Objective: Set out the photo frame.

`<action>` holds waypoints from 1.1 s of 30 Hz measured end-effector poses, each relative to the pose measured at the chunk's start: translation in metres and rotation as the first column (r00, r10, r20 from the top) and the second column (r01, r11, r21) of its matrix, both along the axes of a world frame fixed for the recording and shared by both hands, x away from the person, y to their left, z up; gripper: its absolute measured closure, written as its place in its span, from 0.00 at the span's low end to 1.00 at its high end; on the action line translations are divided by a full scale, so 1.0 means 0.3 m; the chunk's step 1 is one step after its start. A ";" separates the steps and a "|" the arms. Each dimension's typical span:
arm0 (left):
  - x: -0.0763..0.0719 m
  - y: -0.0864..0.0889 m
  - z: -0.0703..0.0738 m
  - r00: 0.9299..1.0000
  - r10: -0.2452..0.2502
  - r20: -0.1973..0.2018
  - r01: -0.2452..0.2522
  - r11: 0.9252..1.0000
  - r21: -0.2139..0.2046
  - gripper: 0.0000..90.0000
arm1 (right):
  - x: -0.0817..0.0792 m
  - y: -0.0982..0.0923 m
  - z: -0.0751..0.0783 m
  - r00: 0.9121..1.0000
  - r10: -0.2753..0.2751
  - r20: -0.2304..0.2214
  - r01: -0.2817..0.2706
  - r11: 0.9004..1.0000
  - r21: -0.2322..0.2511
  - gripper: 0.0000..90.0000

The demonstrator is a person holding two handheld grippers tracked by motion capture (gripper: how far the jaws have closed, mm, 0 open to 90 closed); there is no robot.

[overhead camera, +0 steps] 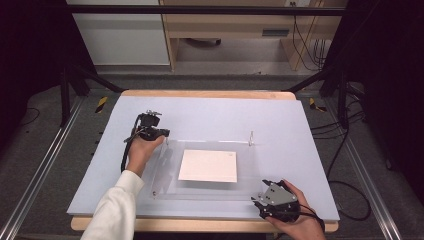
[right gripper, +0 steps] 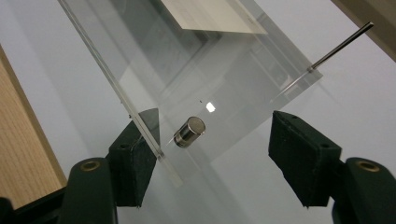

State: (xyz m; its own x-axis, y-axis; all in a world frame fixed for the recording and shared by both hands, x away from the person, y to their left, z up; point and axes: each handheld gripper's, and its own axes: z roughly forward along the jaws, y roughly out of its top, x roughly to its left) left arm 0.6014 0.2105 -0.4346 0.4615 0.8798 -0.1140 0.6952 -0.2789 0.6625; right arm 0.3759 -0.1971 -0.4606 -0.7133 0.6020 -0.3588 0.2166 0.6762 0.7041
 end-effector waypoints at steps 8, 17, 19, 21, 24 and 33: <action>0.001 0.002 -0.001 1.000 -0.002 0.002 0.002 1.000 -0.004 0.95 | -0.003 0.000 0.004 1.000 0.008 0.009 -0.008 1.000 0.011 0.42; -0.001 0.001 -0.002 1.000 -0.003 0.009 0.003 1.000 -0.005 0.94 | -0.004 0.004 0.008 1.000 0.022 0.014 -0.022 1.000 0.012 0.46; -0.001 0.001 -0.002 1.000 -0.005 0.009 0.005 1.000 -0.004 0.94 | -0.005 0.005 0.008 1.000 0.020 0.014 -0.020 1.000 0.010 0.46; -0.002 0.002 -0.002 1.000 -0.006 0.009 0.007 1.000 -0.003 0.94 | -0.006 0.005 0.008 1.000 0.019 0.013 -0.019 1.000 0.006 0.46; -0.004 0.002 -0.004 1.000 -0.005 0.014 0.005 1.000 -0.006 0.94 | -0.005 0.005 0.011 1.000 0.018 0.016 -0.018 1.000 0.010 0.47; -0.067 0.032 0.021 0.991 -0.016 0.133 0.016 1.000 -0.002 0.66 | -0.002 0.003 0.029 1.000 0.004 0.002 -0.004 1.000 0.023 0.47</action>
State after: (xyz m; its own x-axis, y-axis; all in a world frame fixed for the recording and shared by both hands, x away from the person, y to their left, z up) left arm 0.5814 0.2200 -0.4284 0.4866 0.8720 -0.0536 0.5966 -0.2869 0.7495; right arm 0.3753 -0.1961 -0.4520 -0.7150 0.6076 -0.3457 0.2130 0.6603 0.7201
